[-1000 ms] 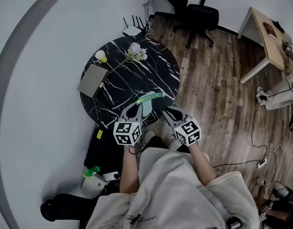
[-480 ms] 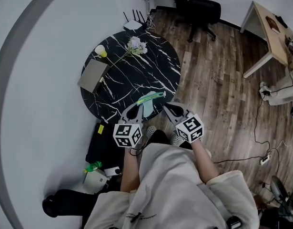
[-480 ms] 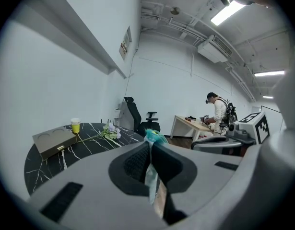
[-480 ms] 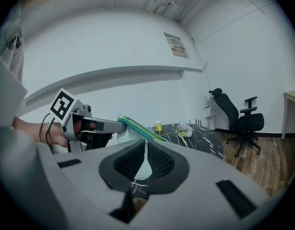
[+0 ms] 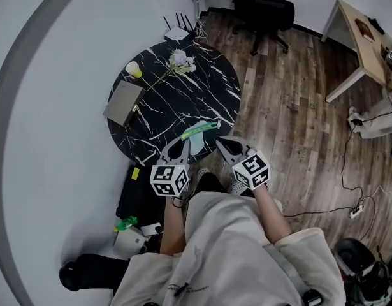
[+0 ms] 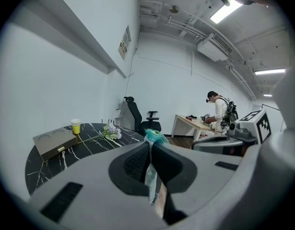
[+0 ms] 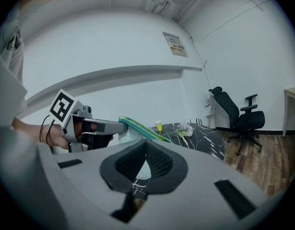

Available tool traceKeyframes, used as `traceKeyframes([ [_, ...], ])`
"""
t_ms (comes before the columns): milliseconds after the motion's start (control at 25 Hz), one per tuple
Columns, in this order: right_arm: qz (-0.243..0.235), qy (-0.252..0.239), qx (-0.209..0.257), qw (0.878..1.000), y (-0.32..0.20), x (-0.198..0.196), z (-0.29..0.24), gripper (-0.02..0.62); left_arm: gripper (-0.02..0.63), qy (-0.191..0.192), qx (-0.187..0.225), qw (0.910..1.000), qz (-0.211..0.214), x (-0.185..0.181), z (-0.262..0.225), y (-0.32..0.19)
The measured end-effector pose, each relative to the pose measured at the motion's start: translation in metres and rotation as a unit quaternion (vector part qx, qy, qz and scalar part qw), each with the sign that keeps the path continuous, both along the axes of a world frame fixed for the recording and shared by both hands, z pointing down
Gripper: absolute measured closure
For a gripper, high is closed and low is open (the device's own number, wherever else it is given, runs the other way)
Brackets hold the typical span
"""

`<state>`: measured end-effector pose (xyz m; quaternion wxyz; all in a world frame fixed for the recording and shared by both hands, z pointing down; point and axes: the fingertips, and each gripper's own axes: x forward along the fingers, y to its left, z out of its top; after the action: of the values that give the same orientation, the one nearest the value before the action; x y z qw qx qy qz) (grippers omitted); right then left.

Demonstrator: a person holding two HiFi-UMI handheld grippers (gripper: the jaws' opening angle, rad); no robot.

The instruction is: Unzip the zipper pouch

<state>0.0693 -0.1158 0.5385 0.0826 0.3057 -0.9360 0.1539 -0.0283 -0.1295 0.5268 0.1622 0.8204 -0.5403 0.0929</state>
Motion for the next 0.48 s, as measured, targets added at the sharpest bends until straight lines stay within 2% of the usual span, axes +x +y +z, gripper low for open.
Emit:
traceKeyframes([
  [480, 0.015, 0.032, -0.009, 0.999, -0.005, 0.017, 0.015, 0.591, 0.581, -0.020, -0.003, 0.9998, -0.004, -0.012, 0.006, 0.003],
])
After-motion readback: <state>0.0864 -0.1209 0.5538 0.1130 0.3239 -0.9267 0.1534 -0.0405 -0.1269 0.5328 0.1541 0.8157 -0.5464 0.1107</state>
